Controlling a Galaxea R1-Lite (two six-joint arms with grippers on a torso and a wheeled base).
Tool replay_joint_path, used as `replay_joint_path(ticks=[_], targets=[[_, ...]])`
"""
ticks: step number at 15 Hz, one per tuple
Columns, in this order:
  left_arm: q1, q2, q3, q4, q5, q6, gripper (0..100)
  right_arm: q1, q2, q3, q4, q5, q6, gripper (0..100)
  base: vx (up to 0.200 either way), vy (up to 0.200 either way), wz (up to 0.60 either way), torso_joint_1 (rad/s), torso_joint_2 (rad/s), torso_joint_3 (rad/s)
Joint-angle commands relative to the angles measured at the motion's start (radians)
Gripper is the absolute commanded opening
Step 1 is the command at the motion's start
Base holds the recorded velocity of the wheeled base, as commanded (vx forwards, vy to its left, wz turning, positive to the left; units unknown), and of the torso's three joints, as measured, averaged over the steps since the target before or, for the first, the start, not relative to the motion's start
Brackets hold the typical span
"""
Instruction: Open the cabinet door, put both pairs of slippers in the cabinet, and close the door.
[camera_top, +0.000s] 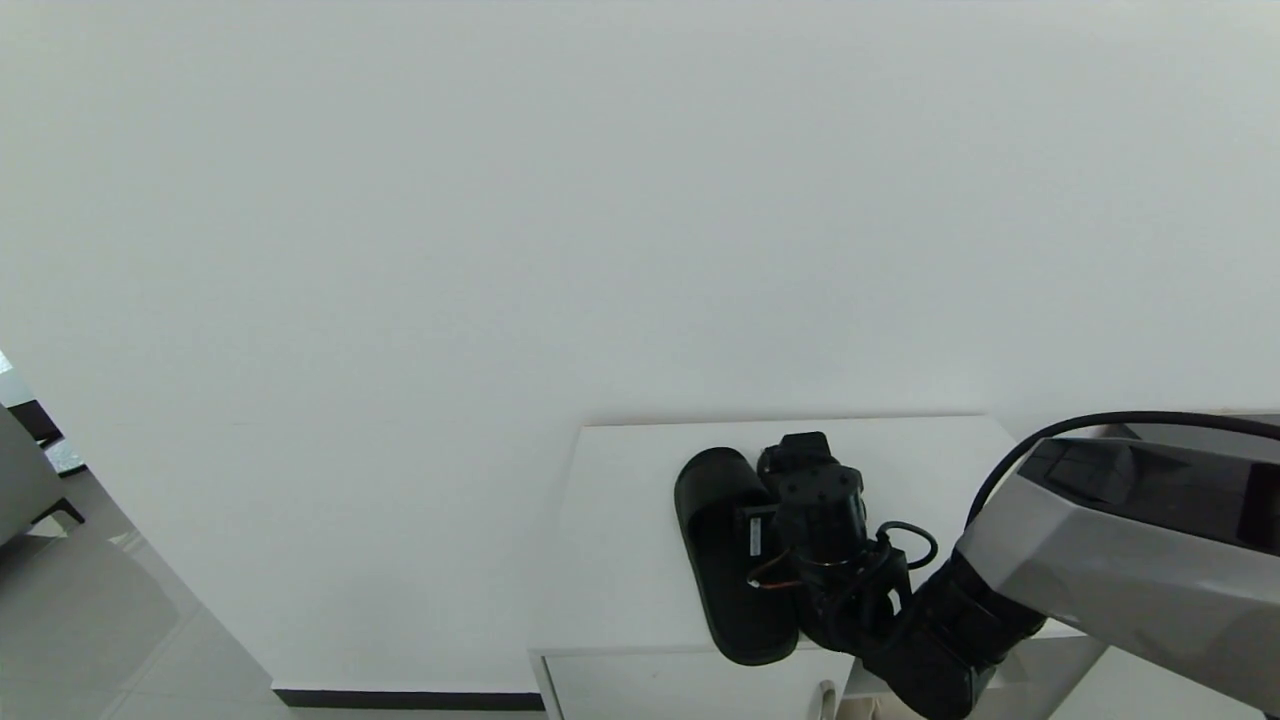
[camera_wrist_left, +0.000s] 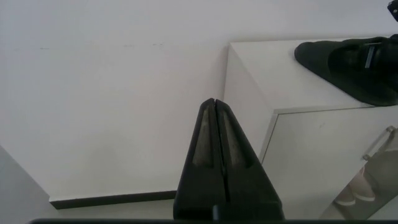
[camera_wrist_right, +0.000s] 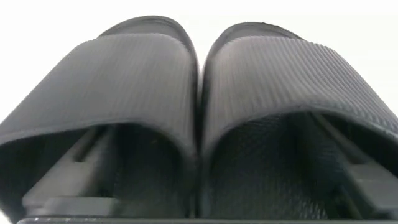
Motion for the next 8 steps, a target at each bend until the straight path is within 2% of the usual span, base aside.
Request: replay_joint_path(ticks=[1, 6, 8], targets=[[0.000, 0.001, 0.000, 0.000, 0.000, 0.000, 0, -0.001, 0.016, -0.010, 0.000, 0.000, -0.002, 0, 0.000, 0.000, 0.00, 0.000, 0.00, 0.000], [0.000, 0.001, 0.000, -0.001, 0.000, -0.002, 0, -0.002, -0.014, -0.008, -0.003, 0.000, -0.006, 0, 0.000, 0.000, 0.00, 0.000, 0.00, 0.000], [0.000, 0.001, 0.000, -0.001, 0.000, -0.002, 0, 0.004, -0.114, 0.088, -0.003, 0.087, -0.006, 0, 0.000, 0.000, 0.00, 0.000, 0.00, 0.000]])
